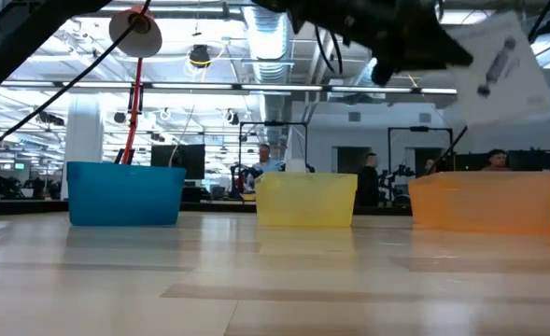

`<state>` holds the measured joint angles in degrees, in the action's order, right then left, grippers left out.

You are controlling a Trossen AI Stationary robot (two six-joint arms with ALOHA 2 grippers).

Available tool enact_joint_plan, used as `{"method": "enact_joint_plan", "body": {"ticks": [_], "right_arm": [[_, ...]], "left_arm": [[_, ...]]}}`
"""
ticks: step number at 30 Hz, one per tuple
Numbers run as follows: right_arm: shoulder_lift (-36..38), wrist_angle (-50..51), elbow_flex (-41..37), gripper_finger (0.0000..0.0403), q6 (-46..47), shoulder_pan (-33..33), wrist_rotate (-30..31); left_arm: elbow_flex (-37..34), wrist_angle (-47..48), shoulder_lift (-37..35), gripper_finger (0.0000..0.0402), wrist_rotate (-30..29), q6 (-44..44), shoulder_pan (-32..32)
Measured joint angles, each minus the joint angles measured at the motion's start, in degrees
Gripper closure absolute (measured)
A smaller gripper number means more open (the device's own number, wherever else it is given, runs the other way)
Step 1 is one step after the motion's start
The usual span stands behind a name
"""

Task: Pick and place items into bin
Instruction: Put the card reader box into the orange bin

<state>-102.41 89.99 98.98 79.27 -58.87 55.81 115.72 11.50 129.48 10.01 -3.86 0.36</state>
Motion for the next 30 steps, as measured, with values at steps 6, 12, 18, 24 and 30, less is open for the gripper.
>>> {"method": "enact_joint_plan", "body": {"ticks": [6, 12, 18, 24, 30], "right_arm": [[0.9, 0.0, 0.0, 0.0296, -1.7, -0.7, 0.2], [1.0, 0.0, 0.0, 0.0296, -1.8, -1.4, 1.5], [0.9, 0.0, 0.0, 0.0296, -1.8, -2.0, 1.4], [0.9, 0.0, 0.0, 0.0296, -1.7, -2.0, 1.5], [0.9, -0.8, 0.0, 0.0296, -1.7, -1.4, 1.6]], "left_arm": [[0.1, -0.9, -1.1, 0.0378, -5.2, -2.4, 2.1], [0.0, -4.3, 4.8, 0.0379, -3.1, 0.6, 4.2], [0.1, -6.2, 7.2, 0.0380, -2.3, 4.1, 5.6], [0.0, -3.1, 7.6, 0.0370, -0.5, 5.0, 5.6], [0.1, -3.0, 8.8, 0.0372, -1.8, 5.0, 5.2]]}}
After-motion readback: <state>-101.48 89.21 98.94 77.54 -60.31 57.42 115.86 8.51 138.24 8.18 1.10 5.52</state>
